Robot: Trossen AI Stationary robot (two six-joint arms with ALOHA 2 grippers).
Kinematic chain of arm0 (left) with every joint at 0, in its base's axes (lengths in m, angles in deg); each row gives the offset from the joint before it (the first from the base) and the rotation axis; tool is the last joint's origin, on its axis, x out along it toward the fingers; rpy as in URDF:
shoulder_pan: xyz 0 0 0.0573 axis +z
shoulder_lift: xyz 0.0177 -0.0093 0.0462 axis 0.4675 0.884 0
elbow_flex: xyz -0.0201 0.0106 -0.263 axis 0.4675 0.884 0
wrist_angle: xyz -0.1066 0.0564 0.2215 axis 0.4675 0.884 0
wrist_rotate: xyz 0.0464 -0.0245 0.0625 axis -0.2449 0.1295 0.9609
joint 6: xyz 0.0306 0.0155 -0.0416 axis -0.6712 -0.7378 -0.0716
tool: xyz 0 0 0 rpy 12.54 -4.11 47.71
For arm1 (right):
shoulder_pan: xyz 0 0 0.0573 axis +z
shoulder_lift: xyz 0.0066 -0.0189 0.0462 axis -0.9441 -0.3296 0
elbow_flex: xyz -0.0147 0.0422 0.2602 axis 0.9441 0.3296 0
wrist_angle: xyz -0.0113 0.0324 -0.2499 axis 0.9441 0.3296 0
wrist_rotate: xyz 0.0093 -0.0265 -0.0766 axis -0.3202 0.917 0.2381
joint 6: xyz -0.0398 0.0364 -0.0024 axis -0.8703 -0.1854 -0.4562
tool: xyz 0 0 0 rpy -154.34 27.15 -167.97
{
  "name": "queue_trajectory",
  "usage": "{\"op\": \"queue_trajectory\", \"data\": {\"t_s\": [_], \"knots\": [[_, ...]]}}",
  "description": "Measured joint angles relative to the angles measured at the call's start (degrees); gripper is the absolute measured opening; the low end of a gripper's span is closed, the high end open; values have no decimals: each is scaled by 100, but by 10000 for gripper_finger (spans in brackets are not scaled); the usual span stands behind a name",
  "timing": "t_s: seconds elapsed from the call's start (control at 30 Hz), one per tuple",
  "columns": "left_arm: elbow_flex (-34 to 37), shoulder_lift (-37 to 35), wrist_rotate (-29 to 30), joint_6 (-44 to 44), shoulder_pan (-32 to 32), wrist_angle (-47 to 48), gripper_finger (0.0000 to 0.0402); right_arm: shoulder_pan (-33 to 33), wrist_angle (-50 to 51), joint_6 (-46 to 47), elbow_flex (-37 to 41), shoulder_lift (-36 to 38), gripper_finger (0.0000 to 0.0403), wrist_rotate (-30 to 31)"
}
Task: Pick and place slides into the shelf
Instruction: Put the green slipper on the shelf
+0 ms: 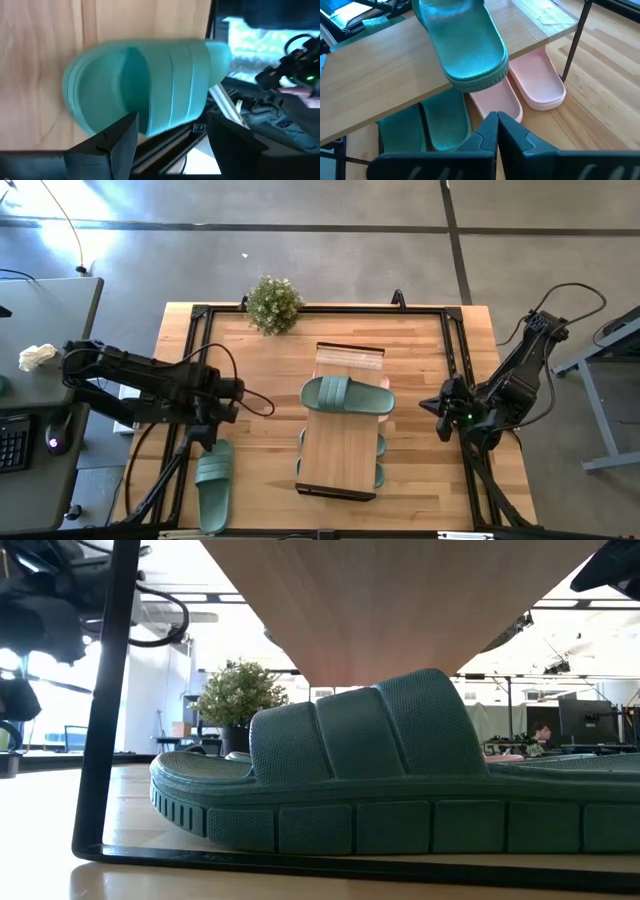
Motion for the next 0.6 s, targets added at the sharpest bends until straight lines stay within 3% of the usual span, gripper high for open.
{"op": "queue_trajectory", "data": {"t_s": [0.17, 0.43, 0.6], "knots": [[259, -21, -113, 262, -149, -688, 220, 2, -29, 48, 0, 0, 0, -7], [556, 8, -106, 1030, -940, -1537, 220, 1, -23, 92, 0, -2, 0, -11], [701, 8, 287, 1685, -1255, -2226, 220, 2, -23, 92, 0, 0, 0, -11]]}}
